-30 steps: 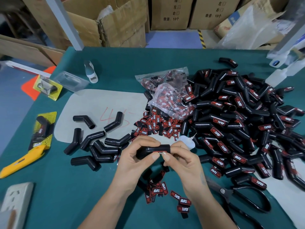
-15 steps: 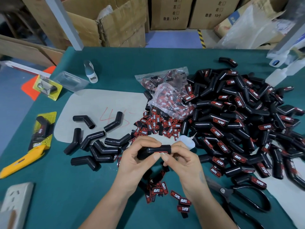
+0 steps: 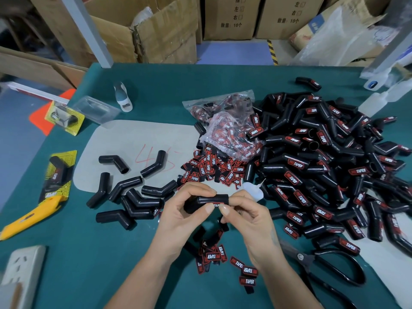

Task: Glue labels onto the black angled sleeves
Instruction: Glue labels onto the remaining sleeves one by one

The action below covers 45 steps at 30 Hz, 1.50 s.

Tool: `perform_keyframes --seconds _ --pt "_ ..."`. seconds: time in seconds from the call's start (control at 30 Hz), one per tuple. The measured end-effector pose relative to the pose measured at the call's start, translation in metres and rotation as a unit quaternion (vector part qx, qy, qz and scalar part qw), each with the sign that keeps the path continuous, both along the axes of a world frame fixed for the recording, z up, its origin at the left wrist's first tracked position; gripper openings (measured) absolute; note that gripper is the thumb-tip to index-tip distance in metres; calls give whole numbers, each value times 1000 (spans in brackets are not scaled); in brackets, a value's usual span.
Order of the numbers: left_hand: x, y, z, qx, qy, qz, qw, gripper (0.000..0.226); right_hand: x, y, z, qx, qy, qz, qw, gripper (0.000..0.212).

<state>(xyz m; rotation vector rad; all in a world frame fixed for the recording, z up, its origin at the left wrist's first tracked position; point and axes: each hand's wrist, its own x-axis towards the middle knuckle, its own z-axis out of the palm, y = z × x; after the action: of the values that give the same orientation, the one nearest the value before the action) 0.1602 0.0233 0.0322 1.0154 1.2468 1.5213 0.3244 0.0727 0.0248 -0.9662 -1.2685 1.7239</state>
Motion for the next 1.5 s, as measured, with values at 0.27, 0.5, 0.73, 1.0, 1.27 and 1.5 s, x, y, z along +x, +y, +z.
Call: perform_keyframes --seconds 0.27,0.5,0.73,1.0,1.27,1.5 --pt "-4 2 4 -30 2 -16 999 16 -3 0 0 18 -22 -8 1000 3" --pt "-2 1 -4 -13 17 -20 1000 14 -5 -1 -1 25 -54 -18 998 14" --pt "2 2 -18 164 307 66 935 13 -6 -4 -5 -74 40 -18 996 46" --pt "-1 2 -21 164 325 90 927 12 -4 -4 -2 -162 97 14 982 36" --pt "-4 6 -18 149 328 69 930 12 -4 -5 2 -181 74 29 980 28" --pt "-8 6 -24 155 336 70 926 14 -5 -7 3 -181 68 37 981 28"
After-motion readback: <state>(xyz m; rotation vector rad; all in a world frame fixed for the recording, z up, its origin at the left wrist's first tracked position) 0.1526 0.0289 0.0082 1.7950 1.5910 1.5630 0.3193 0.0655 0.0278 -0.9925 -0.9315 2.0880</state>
